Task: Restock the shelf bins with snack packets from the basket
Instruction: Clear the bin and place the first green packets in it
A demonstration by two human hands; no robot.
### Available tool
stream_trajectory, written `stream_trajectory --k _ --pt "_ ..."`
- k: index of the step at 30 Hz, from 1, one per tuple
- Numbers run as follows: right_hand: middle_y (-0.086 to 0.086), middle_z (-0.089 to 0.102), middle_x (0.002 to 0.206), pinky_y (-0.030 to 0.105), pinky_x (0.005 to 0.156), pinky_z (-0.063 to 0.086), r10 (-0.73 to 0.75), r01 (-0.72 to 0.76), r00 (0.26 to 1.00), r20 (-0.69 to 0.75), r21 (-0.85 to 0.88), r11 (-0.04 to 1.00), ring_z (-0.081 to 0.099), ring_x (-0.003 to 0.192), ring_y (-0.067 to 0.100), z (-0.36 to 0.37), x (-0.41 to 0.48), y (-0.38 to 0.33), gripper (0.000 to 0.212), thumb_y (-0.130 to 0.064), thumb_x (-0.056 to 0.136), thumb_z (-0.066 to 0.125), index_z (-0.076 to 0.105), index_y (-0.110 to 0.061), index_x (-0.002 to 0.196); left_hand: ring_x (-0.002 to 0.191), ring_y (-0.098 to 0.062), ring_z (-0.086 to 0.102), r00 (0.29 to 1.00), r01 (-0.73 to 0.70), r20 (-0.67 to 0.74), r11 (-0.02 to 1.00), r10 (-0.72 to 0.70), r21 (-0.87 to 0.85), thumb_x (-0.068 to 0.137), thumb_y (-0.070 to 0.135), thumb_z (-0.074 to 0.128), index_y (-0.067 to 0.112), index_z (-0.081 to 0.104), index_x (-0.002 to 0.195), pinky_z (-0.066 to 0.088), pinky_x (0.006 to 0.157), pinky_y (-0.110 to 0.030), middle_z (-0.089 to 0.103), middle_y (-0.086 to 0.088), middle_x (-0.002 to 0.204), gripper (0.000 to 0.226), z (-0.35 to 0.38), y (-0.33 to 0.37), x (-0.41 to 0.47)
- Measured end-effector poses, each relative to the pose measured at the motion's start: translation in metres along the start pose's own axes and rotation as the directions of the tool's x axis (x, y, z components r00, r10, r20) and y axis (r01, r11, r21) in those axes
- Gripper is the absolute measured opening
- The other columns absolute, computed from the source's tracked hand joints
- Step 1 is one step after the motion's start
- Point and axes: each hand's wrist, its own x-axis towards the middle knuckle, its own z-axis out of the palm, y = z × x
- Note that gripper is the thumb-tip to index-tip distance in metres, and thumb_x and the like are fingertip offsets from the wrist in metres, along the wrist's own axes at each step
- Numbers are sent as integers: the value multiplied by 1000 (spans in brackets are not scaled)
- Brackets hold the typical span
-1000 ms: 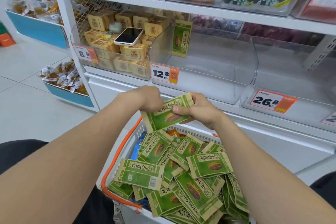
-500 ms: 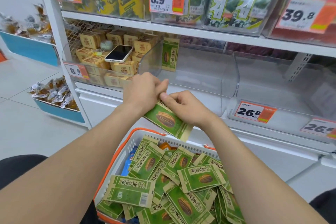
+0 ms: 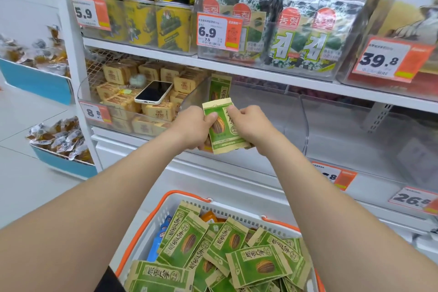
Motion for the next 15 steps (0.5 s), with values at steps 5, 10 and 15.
stream_trajectory --k 5,10,15 --pt "12 56 75 38 47 55 9 -5 1000 22 -180 984 62 68 32 -16 42 -15 44 -42 105 53 48 -13 73 77 -35 63 965 -89 -205 944 160 318 105 37 37 21 58 78 55 69 -44 67 -8 83 37 0 -18 19" --pt "21 70 109 61 67 62 106 -106 994 19 40 994 73 93 43 -4 86 -6 25 -34 105 54 55 -12 92 95 -34 63 965 -195 -66 864 254 464 95 18 46 21 68 104 55 82 -47 72 -7 99 23 -2 -25 34" --pt "15 66 126 52 96 57 158 -158 987 2 14 987 67 112 37 29 127 22 29 -33 103 57 52 -12 124 84 -35 63 970 -219 11 854 243 472 105 23 40 22 59 114 54 72 -45 70 -10 100 21 9 -34 52"
